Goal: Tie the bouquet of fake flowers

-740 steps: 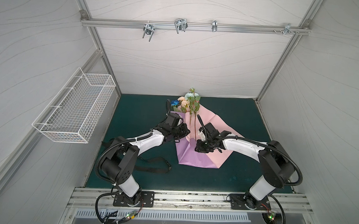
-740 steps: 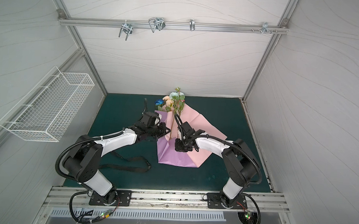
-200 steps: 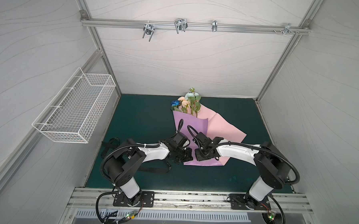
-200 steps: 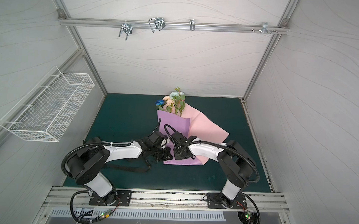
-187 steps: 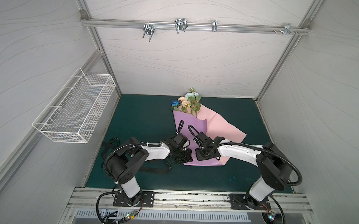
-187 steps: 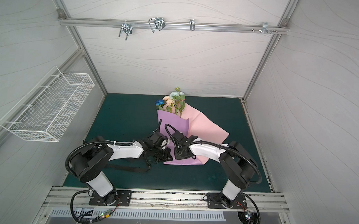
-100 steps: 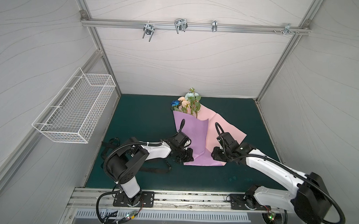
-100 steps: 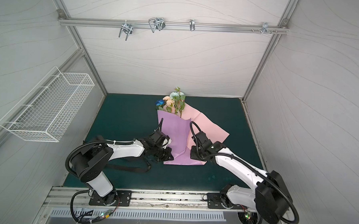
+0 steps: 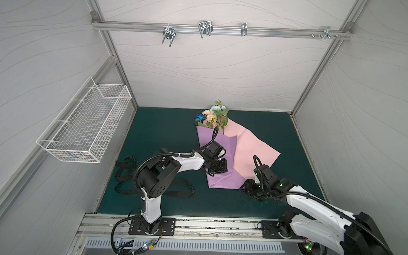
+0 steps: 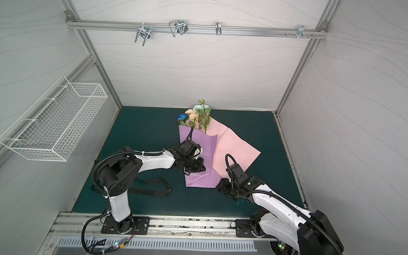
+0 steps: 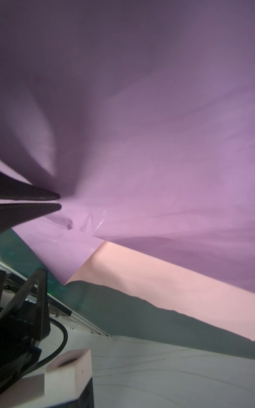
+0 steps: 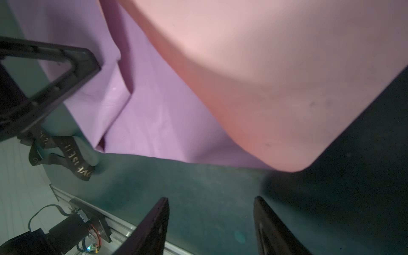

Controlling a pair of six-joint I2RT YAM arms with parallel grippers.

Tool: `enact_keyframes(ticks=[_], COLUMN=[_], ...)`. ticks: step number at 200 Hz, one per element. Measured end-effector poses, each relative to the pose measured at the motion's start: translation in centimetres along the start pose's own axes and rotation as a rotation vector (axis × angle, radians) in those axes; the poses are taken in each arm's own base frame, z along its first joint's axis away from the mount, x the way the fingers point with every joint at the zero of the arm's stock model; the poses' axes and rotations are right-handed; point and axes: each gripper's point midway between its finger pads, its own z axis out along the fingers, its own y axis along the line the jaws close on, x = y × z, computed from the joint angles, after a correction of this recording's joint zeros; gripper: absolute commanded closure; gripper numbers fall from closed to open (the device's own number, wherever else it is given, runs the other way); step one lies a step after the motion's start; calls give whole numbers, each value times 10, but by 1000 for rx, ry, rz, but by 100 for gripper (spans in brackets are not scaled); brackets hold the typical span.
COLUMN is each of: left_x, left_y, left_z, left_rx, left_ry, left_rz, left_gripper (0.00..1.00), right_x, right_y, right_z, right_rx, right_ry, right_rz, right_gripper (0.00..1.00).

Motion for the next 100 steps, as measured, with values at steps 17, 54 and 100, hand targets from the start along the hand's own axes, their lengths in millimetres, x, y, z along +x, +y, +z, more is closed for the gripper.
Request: enact_keyframes(ticks=[17, 54, 100], left_x=[2, -5, -15], left_y=[3, -6, -18], left_z=[5, 8, 7], left_rx=[-3, 28, 52], left_ry=[16, 11, -4], left_rz=[-6, 5, 24], left_gripper=[92, 92, 92], right_x=[-9, -24, -47], right_y=[11, 13, 7], right_z=[2, 2, -5], right_rx=[-66, -157, -223], right_ry=[-45, -149, -311], right_rz=[18, 62, 103], right_gripper=[33, 31, 26])
